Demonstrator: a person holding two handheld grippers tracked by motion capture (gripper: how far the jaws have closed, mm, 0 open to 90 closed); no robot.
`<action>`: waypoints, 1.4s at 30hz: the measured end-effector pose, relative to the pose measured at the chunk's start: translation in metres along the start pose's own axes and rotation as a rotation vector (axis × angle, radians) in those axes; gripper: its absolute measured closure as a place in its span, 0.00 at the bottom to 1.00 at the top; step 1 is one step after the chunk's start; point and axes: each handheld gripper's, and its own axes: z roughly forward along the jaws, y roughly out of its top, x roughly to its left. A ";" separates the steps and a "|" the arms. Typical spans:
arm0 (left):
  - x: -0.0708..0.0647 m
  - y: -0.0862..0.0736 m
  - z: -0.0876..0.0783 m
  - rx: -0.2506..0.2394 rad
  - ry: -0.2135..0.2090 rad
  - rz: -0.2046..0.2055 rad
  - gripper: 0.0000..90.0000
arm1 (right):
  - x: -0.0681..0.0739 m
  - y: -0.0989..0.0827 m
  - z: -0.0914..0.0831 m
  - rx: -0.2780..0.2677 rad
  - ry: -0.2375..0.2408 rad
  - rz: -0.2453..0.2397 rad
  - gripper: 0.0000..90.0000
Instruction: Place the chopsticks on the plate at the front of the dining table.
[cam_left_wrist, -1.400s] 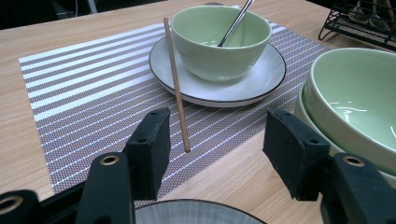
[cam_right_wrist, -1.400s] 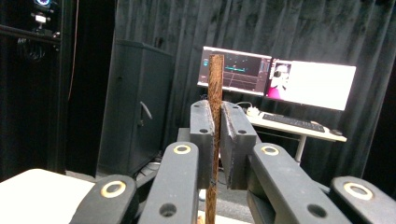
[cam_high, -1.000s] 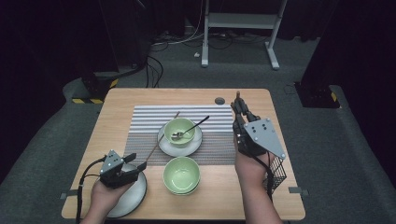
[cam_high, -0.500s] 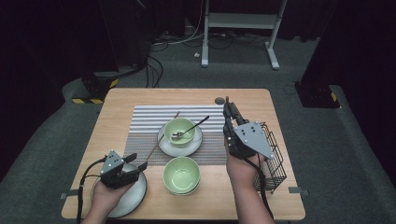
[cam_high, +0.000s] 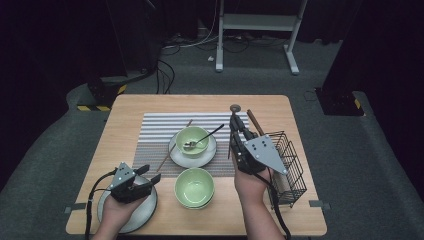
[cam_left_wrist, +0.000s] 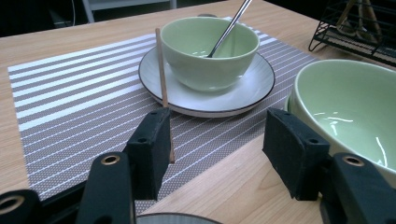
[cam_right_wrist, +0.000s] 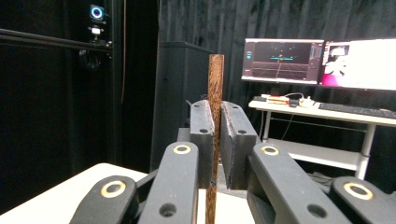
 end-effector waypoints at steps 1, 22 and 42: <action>-0.001 0.000 0.001 -0.003 -0.001 0.000 0.46 | 0.001 -0.001 0.000 -0.001 0.005 0.003 0.93; -0.019 0.012 0.007 -0.042 -0.028 0.002 0.40 | 0.025 -0.013 0.012 0.001 0.096 0.026 0.93; -0.030 0.033 0.031 -0.064 -0.067 0.005 0.39 | 0.044 -0.011 0.017 -0.010 0.159 0.036 0.93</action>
